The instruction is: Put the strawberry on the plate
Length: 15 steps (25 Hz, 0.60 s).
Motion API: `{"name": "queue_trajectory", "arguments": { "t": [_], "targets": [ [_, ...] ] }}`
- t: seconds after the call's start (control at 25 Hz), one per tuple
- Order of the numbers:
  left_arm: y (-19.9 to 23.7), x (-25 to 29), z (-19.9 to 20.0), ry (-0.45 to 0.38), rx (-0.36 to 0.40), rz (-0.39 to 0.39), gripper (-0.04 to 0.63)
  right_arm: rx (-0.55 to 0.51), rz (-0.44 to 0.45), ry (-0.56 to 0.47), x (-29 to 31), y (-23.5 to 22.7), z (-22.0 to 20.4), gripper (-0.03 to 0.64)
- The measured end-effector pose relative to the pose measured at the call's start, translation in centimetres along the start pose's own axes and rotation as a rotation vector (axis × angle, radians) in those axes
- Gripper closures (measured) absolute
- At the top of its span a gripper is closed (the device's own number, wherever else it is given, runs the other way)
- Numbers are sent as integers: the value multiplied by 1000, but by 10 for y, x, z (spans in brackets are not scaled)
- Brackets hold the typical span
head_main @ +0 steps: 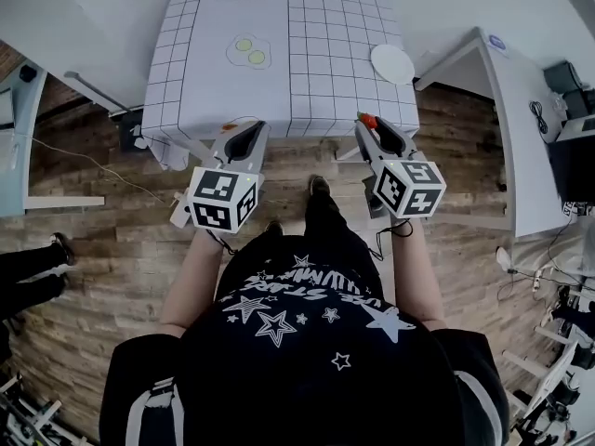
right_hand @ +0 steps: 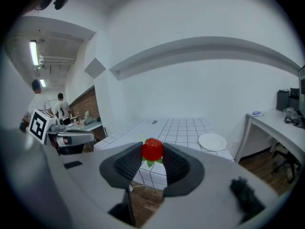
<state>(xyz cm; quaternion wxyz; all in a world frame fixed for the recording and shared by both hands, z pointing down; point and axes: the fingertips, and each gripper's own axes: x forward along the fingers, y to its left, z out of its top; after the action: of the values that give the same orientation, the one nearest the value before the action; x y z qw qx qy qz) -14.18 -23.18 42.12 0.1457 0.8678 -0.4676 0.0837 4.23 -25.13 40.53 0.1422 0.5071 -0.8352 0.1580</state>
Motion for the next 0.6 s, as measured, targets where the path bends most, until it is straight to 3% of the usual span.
{"name": "queue_trajectory", "arguments": {
  "t": [0.24, 0.6],
  "targets": [
    [10, 29, 7, 1, -8, 50, 586, -2, 29, -22, 29, -31, 19, 477],
    [7, 112, 30, 10, -7, 98, 586, -1, 91, -27, 81, -107, 48, 477]
  ]
}}
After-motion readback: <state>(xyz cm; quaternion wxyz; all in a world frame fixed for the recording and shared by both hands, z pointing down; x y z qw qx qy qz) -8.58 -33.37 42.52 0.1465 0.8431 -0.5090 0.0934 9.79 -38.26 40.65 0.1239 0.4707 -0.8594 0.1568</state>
